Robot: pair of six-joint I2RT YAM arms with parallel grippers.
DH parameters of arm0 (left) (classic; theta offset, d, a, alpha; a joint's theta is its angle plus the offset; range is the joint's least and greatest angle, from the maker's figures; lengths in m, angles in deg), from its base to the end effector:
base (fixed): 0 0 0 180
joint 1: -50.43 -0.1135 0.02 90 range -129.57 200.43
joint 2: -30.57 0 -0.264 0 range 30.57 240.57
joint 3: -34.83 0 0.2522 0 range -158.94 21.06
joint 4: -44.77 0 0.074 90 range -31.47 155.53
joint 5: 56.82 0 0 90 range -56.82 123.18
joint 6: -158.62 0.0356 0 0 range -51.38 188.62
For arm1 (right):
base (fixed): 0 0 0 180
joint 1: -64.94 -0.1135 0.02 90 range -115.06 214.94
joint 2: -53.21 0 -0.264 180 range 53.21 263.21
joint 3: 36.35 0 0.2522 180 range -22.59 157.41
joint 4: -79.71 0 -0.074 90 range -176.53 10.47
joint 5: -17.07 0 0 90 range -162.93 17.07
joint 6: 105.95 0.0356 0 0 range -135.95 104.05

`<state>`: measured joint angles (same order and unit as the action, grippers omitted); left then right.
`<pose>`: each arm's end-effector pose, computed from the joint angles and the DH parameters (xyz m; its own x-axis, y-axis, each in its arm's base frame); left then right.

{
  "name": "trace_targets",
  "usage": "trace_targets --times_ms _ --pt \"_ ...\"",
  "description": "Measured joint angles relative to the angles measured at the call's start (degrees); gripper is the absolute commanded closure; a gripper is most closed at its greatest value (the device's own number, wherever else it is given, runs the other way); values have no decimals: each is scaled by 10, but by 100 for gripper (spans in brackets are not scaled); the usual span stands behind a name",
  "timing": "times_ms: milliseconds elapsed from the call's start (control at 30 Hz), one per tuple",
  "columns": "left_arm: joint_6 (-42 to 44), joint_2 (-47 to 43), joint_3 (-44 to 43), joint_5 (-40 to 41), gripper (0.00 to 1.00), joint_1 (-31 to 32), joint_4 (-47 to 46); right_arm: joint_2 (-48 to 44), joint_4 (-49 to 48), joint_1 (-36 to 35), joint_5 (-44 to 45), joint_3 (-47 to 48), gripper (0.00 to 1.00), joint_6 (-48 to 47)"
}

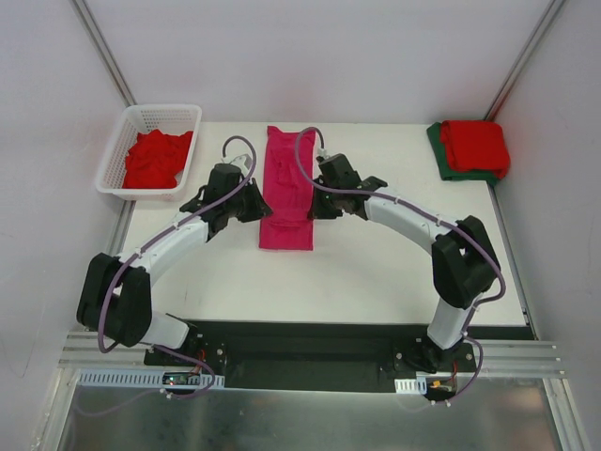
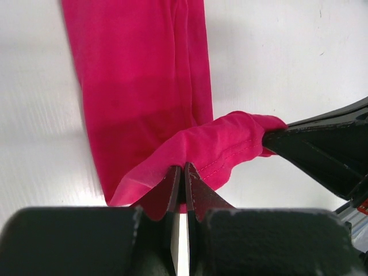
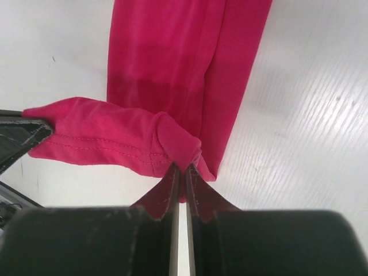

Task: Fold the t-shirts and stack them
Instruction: Fold the folded rectangular tshirt in 1/3 of the way

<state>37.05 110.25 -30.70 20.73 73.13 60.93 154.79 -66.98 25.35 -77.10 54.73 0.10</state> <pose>0.2841 -0.1272 0.2567 -0.6839 -0.2681 -0.6786 0.2236 0.8083 -0.5447 0.3066 0.2569 0.2504 -0.6996 -0.2207 -0.6796 -0.5022 0.8285 0.2479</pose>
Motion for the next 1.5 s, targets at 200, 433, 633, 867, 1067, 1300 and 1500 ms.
trace_targets --times_ms 200,433,633,867,1067,1300,1500 --pt "12 46 -33 -12 100 -18 -15 32 0 30 -19 45 99 -27" --pt "14 105 -72 -26 100 -37 -30 86 -7 58 -53 87 98 -45" --pt "15 150 -97 -38 100 -48 -43 118 -14 76 -75 104 99 -49" --pt "15 186 -119 -44 100 -59 -52 145 -18 91 -97 129 99 -52" --pt "15 209 -137 -51 100 -69 -57 169 -25 106 -116 161 99 -57" --pt "14 233 -156 -56 100 -78 -67 207 -29 118 -139 198 99 -59" --pt "15 251 -160 -56 81 -83 -71 237 -32 121 -155 213 62 -62"
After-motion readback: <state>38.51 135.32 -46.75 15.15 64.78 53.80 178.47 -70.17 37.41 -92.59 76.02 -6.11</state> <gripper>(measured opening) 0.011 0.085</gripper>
